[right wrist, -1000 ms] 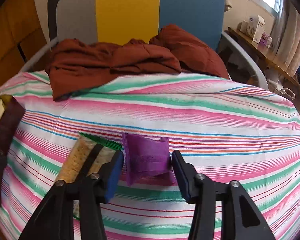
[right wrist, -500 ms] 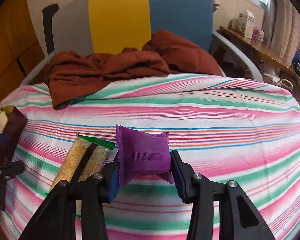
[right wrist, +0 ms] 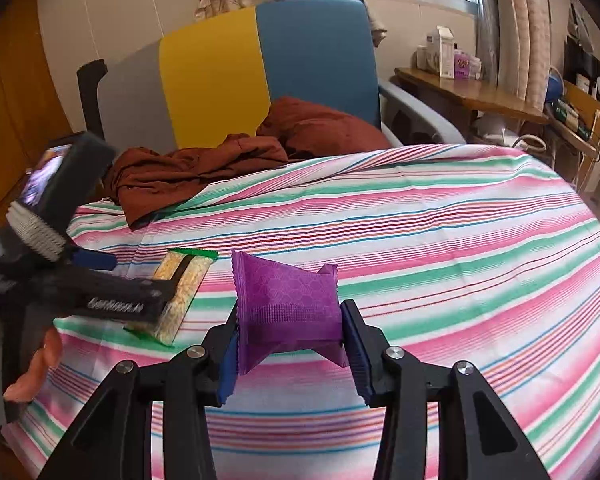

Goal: Organize objects
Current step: 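Grasp the last cracker pack with the left tool, then release the cracker pack and the sachet into the gold tray with both tools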

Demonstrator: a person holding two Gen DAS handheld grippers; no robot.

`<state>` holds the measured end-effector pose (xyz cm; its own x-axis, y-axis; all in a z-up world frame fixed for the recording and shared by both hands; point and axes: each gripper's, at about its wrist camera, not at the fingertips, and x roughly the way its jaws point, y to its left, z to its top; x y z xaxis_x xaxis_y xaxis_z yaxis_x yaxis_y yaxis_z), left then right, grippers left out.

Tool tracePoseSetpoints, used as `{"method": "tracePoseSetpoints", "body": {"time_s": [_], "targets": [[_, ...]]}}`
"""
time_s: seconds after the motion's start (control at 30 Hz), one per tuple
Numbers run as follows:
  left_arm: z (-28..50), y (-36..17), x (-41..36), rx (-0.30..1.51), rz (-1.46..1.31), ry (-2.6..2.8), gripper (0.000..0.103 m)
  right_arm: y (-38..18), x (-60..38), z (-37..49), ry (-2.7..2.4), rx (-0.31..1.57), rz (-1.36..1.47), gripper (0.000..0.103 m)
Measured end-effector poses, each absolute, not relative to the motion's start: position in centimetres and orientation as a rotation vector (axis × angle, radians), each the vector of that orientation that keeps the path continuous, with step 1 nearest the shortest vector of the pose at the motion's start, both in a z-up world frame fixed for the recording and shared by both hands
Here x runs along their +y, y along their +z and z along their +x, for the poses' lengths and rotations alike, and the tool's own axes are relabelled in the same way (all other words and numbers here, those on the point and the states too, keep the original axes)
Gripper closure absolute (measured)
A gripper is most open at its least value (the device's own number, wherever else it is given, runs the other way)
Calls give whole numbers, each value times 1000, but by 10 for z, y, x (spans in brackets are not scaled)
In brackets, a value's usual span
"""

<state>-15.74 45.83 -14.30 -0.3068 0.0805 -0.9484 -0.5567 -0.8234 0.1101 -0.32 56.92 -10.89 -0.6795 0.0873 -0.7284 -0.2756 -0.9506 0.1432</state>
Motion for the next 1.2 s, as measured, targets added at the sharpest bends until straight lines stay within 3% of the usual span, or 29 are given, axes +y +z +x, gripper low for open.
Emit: {"method": "tracePoseSetpoints", "body": {"time_s": [0.17,0.4,0.43,0.47,0.5,0.53,0.57,0.97,1.2], "targets": [[-162,-146,461,496,-1609,2108,16,-106,565,4,2719,390,-1124,57],[-158,-155,470,520,-1622,2092,17,-111,563,9,2732,430,-1126,57],[-159,-157,471,525,-1627,2085,23,-112,563,10,2732,430,-1128,57],[-159,-159,472,527,-1629,2083,37,-112,563,10,2733,438,-1131,57],[-159,-158,472,532,-1616,2092,38,-112,563,11,2734,444,-1131,57],[-158,-156,473,538,-1594,2100,49,-112,562,12,2735,442,-1128,57],[-157,-155,474,555,-1584,2096,52,-112,562,12,2734,439,-1128,57],[-159,-146,463,442,-1579,2122,57,-109,556,17,2746,454,-1110,57],[-143,-104,420,410,-1487,2172,57,-97,540,32,2762,427,-1097,57]]}}
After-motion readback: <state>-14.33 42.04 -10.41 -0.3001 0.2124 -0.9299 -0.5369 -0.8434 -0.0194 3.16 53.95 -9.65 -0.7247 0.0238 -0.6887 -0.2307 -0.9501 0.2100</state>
